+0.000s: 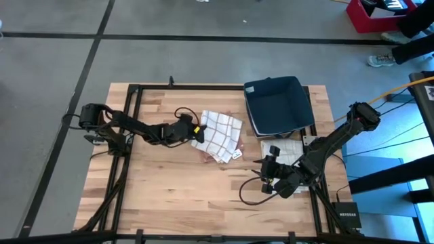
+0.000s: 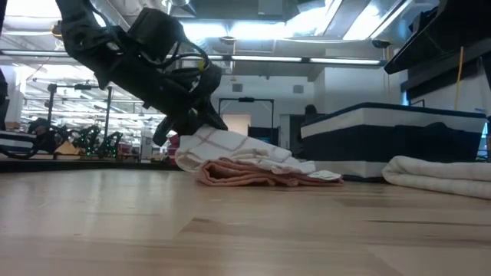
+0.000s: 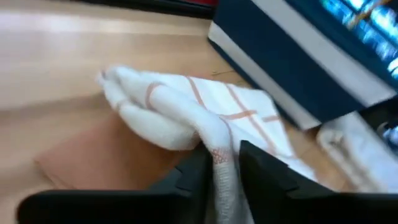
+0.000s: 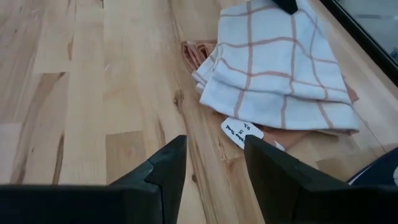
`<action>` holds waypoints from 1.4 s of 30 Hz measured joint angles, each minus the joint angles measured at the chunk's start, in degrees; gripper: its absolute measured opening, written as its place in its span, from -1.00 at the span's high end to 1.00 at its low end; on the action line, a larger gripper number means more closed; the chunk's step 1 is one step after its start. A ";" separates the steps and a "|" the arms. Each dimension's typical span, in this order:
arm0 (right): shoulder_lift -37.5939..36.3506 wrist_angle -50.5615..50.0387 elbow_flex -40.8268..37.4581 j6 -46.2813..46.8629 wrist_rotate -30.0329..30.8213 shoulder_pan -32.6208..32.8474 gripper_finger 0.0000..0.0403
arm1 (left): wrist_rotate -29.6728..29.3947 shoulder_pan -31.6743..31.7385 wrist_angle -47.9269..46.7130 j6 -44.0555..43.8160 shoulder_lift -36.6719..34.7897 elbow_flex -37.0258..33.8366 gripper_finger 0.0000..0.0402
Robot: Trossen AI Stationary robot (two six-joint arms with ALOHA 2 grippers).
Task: Fold towel
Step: Stack the left white towel on top of the brown towel
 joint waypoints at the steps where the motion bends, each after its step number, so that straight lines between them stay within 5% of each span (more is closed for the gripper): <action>1: 0.00 -0.02 0.00 -0.02 0.16 0.00 0.18 | 0.90 0.77 -0.18 2.61 0.00 0.00 0.56; 4: 0.00 -0.02 0.00 -0.31 0.72 0.00 0.18 | 7.24 3.62 -1.88 10.12 -1.17 0.13 0.39; 9: 0.68 0.33 0.00 -1.24 1.20 0.00 0.18 | 25.77 8.32 -12.41 15.20 -5.79 0.43 0.22; 12: 2.80 1.85 0.00 -1.52 3.14 -0.53 0.18 | 30.61 10.52 -21.06 16.50 -10.70 0.42 0.19; 19: 8.25 12.41 0.22 -14.91 -2.88 -9.11 0.18 | 30.68 13.40 -27.28 22.88 -23.29 0.42 0.23; 24: 8.20 15.31 6.35 -31.26 -8.78 -21.52 0.18 | 25.07 13.40 -23.84 27.64 -24.95 0.42 0.24; 28: 9.20 17.59 10.56 -39.45 -21.68 -34.88 0.18 | 18.17 13.88 -18.41 34.08 -23.20 0.42 0.24; 35: 16.74 17.08 16.99 -42.45 -40.39 -54.93 0.01 | 17.82 14.87 -18.72 36.58 -23.04 0.42 0.24; 42: 32.44 0.76 32.31 -47.12 -52.12 -65.87 -0.37 | 17.82 14.83 -20.13 38.56 -23.04 0.42 0.24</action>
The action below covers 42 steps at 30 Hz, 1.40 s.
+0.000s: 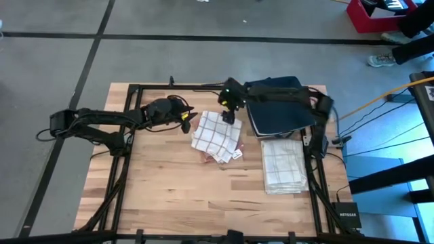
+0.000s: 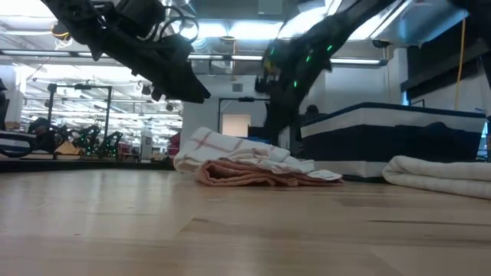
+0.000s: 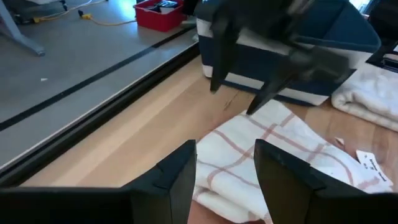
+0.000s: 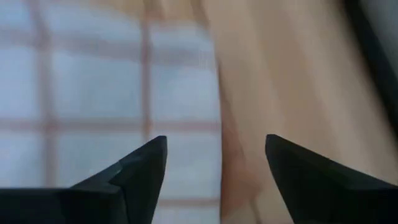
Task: Fold towel
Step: Stack the left white towel on top of the brown towel
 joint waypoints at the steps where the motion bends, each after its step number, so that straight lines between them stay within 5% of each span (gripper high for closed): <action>1: 2.07 -2.89 1.60 -1.41 -1.29 -0.98 -0.39 | 0.02 -0.16 -0.08 -0.19 0.00 0.00 0.24; 8: 9.35 -11.01 5.13 -5.95 -13.85 -5.02 -0.36 | 0.05 -1.74 -2.45 -0.86 0.02 -0.48 0.24; 16: 9.69 -10.05 4.78 -8.57 -17.81 -4.84 -0.19 | 0.00 -2.02 -2.74 0.08 0.02 -0.50 0.24; 26: 11.27 -10.30 4.69 -8.55 -14.74 -4.20 0.12 | -0.02 -1.91 -2.37 0.15 0.02 -0.50 0.24; 34: 11.01 -12.28 8.12 -10.54 -13.86 -2.95 0.89 | -0.04 -1.91 -2.39 0.40 0.04 -0.50 0.24; 42: 6.64 -18.08 13.76 -14.01 -3.60 2.57 0.93 | -0.19 -1.91 -1.93 0.40 0.04 -0.50 0.24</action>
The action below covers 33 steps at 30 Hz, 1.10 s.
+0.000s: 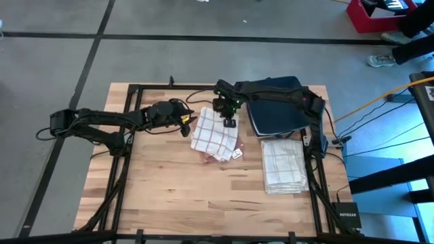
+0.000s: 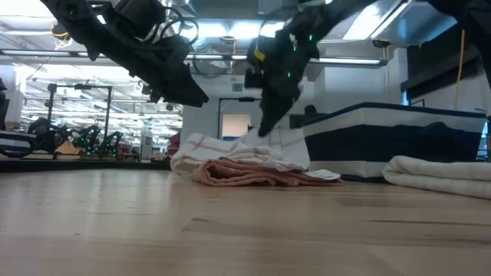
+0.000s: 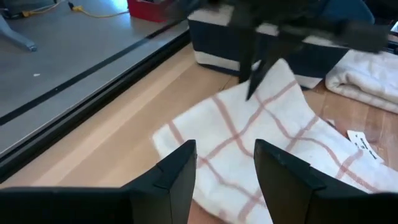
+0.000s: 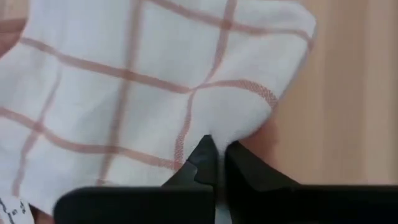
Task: Fold towel
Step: Stack the left white towel on top of the brown towel
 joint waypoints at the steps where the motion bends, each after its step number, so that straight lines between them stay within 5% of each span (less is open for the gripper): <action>1: -0.75 -0.09 0.21 -0.77 1.67 1.01 0.95 | -0.08 0.00 -0.01 0.01 0.00 0.05 0.24; 9: -2.73 0.69 0.29 -4.14 12.09 8.53 0.94 | 1.03 2.98 -0.84 3.95 0.00 2.06 0.24; 14: -2.73 2.63 0.28 -6.51 16.66 11.40 0.94 | 13.72 7.22 -0.42 12.93 0.59 2.42 0.24; 33: -2.78 2.89 0.82 -8.15 17.44 15.02 0.95 | 17.74 7.06 10.74 31.89 14.10 2.45 -0.07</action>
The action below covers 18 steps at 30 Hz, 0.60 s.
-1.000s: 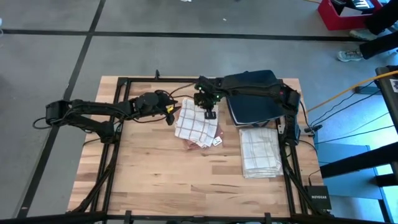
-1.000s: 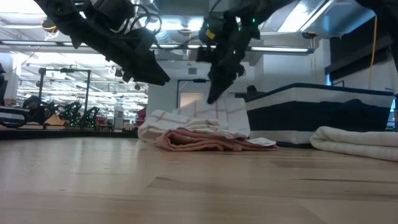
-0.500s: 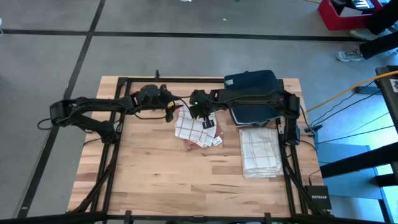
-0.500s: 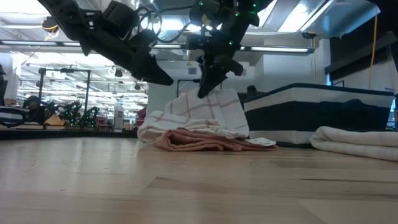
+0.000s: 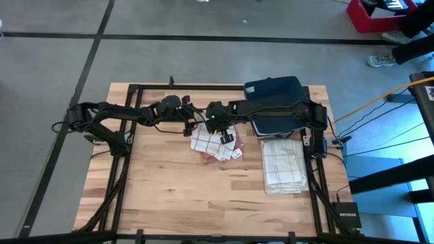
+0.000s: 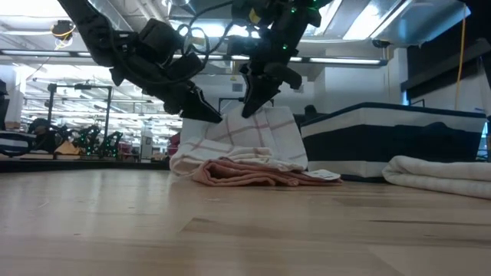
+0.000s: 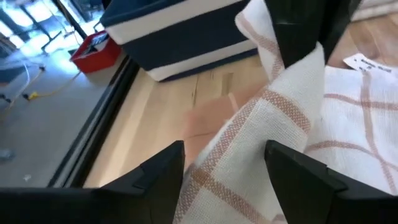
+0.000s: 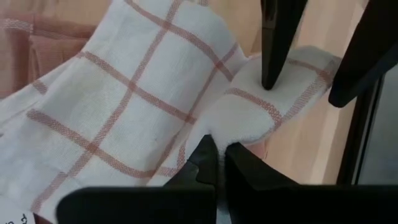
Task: Fold towel
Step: Stack the left white towel on top of the brown towel
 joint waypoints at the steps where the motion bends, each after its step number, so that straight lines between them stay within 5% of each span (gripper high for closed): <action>1: 0.00 0.00 0.00 0.00 0.00 0.00 0.95 | 0.02 0.00 0.03 1.05 0.00 -0.01 -0.06; 18: -2.73 0.31 0.11 -7.85 3.52 0.13 0.96 | -2.20 0.03 0.28 2.49 0.00 -0.01 0.01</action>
